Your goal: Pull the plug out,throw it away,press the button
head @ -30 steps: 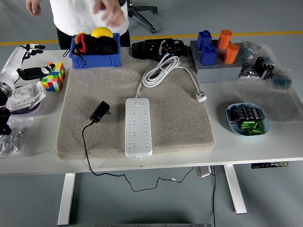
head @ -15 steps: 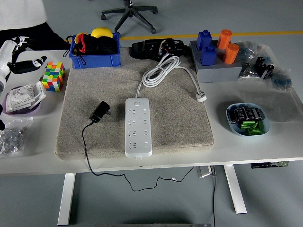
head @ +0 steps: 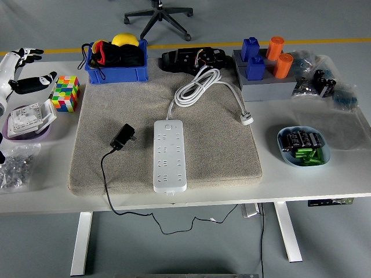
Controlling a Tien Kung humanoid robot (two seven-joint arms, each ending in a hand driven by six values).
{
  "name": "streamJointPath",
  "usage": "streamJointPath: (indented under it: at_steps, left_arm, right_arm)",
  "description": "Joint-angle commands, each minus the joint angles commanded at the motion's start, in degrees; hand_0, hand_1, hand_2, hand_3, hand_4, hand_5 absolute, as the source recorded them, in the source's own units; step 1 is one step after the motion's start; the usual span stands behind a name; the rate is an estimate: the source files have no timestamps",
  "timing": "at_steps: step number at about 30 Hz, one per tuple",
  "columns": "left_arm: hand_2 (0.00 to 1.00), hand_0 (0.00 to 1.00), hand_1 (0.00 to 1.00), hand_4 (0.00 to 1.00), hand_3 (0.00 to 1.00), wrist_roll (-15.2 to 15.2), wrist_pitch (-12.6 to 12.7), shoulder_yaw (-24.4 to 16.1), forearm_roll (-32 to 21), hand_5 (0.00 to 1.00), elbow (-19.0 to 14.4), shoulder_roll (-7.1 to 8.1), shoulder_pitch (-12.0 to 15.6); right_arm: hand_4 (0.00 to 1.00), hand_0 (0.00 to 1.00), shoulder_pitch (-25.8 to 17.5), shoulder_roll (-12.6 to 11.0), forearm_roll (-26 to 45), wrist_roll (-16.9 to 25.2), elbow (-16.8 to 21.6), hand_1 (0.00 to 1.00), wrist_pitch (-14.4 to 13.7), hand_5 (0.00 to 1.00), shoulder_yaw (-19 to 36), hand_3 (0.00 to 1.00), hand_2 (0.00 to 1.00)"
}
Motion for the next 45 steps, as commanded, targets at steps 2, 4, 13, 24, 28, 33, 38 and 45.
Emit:
streamJointPath:
  at_steps: [2,4,13,24,28,33,38,45]
  left_arm:
    - [0.775,0.856,0.848,0.747,0.783,0.0,0.0,0.1,-0.1,0.238,-0.1,-0.02,0.1]
    - [0.773,0.855,0.846,0.745,0.781,0.0,0.0,0.2,-0.1,0.234,-0.1,-0.08,0.1]
    - [0.773,0.854,0.844,0.745,0.778,0.1,-0.1,0.3,-0.5,0.247,0.5,-0.25,0.1]
    - [0.77,0.853,0.84,0.746,0.777,0.1,0.0,0.5,-0.6,0.267,0.1,-0.08,0.4]
    - [0.769,0.852,0.839,0.748,0.774,0.1,-0.1,0.7,-0.5,0.275,0.0,-0.31,0.7]
    - [0.769,0.852,0.839,0.748,0.774,0.1,0.0,0.9,-0.6,0.275,-0.1,-0.41,0.8]
    - [0.769,0.852,0.838,0.745,0.774,0.1,0.1,0.8,-0.7,0.287,-0.2,-0.31,0.3]
    - [0.767,0.851,0.836,0.742,0.772,0.3,-0.1,0.1,-0.6,0.289,-0.3,-0.13,-0.3]
  right_arm:
    - [0.659,0.748,-0.2,-0.2,0.3,0.1,0.0,0.667,0.0,0.498,-0.2,0.617,0.651]
    - [0.658,0.749,-0.3,-0.2,0.3,0.0,0.0,0.666,0.1,0.498,-0.2,0.617,0.65]
    - [0.658,0.749,-0.7,0.1,-0.4,0.1,0.0,0.666,-0.1,0.498,0.9,0.618,0.651]
    - [0.659,0.747,-1.4,0.1,-0.6,0.1,0.0,0.665,-0.2,0.497,1.9,0.618,0.649]
    - [0.66,0.748,-1.6,0.3,-0.7,0.2,0.0,0.665,-0.3,0.497,2.3,0.618,0.65]
    - [0.66,0.748,-1.8,0.5,-0.8,0.2,0.0,0.665,-0.4,0.497,2.7,0.618,0.65]
    - [0.66,0.749,-1.4,0.3,-0.9,0.4,0.0,0.663,-0.5,0.496,3.5,0.618,0.65]
    - [0.659,0.748,-0.8,0.3,-1.4,0.3,0.0,0.662,-0.5,0.497,4.7,0.618,0.65]
